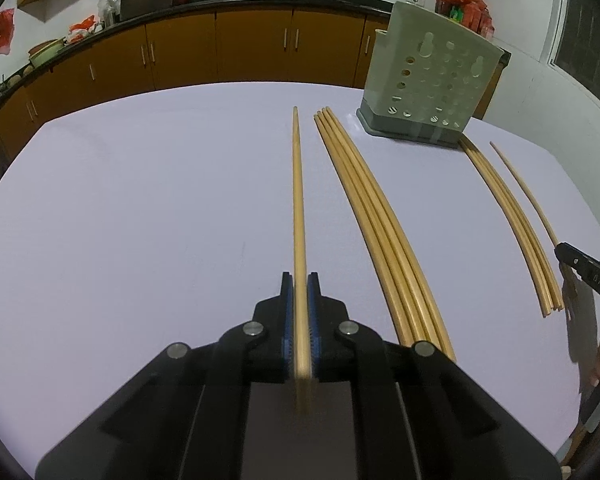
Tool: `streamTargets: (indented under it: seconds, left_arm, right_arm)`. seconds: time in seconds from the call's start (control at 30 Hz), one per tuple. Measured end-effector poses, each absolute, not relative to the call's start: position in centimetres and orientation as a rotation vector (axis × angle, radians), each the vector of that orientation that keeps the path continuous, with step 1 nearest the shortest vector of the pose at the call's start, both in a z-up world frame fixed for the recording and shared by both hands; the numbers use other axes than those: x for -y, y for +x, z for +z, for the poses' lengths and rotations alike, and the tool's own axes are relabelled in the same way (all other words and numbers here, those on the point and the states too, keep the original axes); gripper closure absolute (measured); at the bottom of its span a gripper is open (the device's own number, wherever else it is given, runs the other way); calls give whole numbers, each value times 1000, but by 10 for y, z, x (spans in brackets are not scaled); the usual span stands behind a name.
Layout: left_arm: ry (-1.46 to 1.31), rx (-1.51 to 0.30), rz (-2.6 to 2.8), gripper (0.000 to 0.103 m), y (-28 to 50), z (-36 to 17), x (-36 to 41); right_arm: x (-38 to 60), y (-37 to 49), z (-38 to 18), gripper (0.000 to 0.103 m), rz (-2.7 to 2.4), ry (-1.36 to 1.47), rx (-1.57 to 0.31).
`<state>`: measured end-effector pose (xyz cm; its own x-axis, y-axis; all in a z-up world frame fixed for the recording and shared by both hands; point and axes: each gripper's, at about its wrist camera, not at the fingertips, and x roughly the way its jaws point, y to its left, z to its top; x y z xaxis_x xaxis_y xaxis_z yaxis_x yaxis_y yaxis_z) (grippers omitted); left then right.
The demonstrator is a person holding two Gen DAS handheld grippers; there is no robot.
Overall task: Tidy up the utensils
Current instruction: 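Lift the left tool's chopstick into the holder while the right tool carries its chopstick there too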
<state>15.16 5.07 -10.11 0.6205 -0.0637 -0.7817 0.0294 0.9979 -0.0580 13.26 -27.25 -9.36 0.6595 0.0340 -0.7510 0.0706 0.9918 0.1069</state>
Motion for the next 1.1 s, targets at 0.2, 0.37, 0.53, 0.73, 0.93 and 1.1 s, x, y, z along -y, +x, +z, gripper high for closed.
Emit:
streamTargets:
  seconds: [0.2, 0.37, 0.53, 0.73, 0.93, 1.1]
  left_arm:
    - [-12, -848, -59, 95, 150, -82, -52]
    - [-11, -677, -59, 95, 143, -28, -64]
    - [-50, -530, -60, 95, 147, 25, -77]
    - [-70, -464, -69, 95, 162, 56, -80]
    - [-59, -438, -59, 96, 174, 69, -76]
    - [-65, -351, -55, 96, 184, 110, -75]
  right_arm:
    - [275, 124, -76, 95, -24, 102, -781]
    - [281, 115, -27, 95, -34, 84, -628]
    - [285, 116, 12, 95, -31, 85, -513]
    - [287, 130, 37, 95, -33, 97, -449]
    - [286, 142, 54, 95, -35, 94, -408]
    - [280, 153, 96, 95, -19, 80, -308]
